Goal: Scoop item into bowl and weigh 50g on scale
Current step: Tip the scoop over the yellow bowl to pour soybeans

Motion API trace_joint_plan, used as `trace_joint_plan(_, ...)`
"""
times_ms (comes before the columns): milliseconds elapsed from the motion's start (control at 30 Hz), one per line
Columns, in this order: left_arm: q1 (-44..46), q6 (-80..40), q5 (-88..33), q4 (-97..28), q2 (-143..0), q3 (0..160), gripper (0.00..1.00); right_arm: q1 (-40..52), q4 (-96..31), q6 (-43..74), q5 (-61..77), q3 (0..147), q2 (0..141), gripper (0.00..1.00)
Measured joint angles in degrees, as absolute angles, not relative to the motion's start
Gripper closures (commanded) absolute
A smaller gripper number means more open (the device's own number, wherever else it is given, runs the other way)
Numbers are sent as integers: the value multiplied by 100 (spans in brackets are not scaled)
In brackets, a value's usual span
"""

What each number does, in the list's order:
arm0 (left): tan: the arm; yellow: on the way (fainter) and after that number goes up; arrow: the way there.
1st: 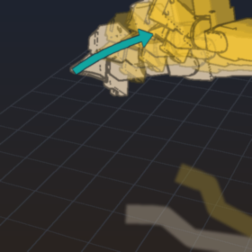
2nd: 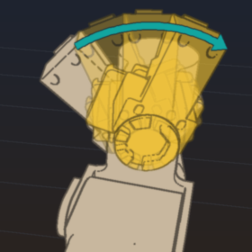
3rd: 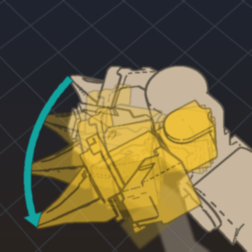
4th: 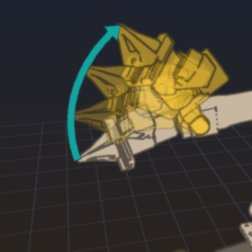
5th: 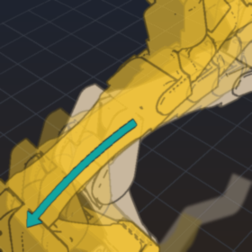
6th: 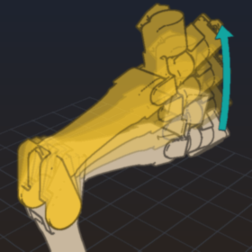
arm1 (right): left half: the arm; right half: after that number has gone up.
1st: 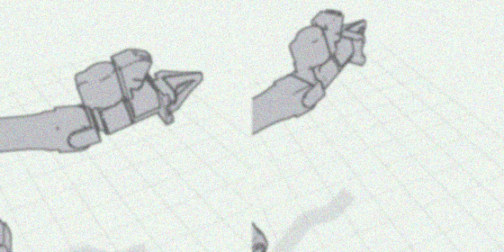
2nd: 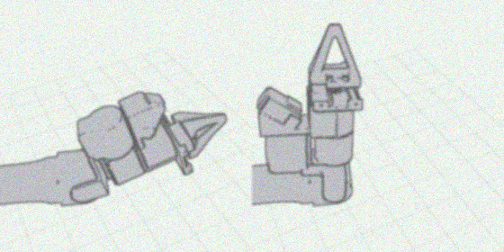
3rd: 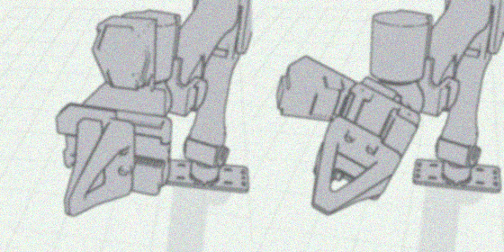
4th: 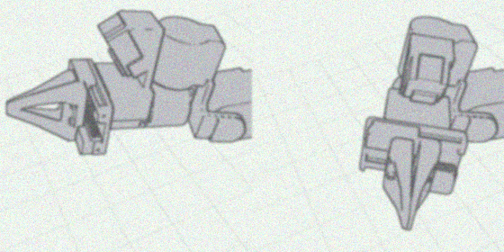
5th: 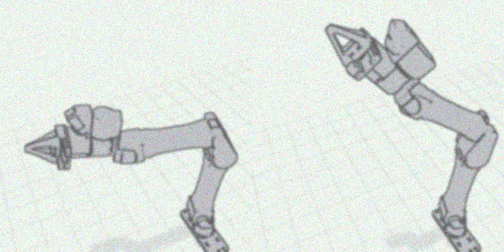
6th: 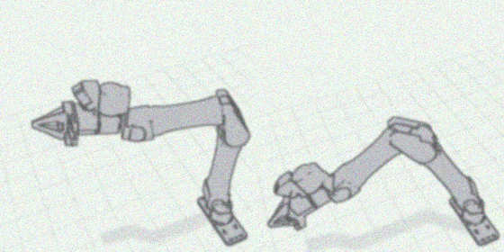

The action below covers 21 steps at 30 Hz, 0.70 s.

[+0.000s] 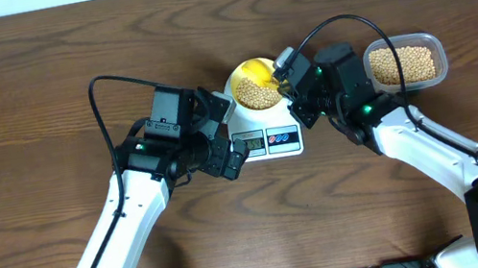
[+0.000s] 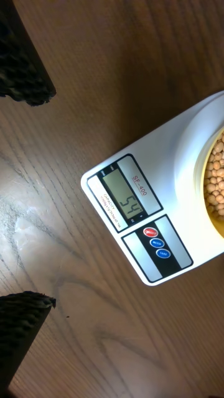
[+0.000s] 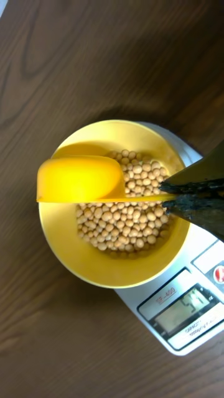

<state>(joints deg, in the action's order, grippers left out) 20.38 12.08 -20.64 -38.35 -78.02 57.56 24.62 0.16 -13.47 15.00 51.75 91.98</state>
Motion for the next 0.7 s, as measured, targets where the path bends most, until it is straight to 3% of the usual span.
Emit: trace_joint_plan(700,2038,1208,-2064,-3835,-7802,5756,2,2617,-231,-958,1785,5175,9198,99)
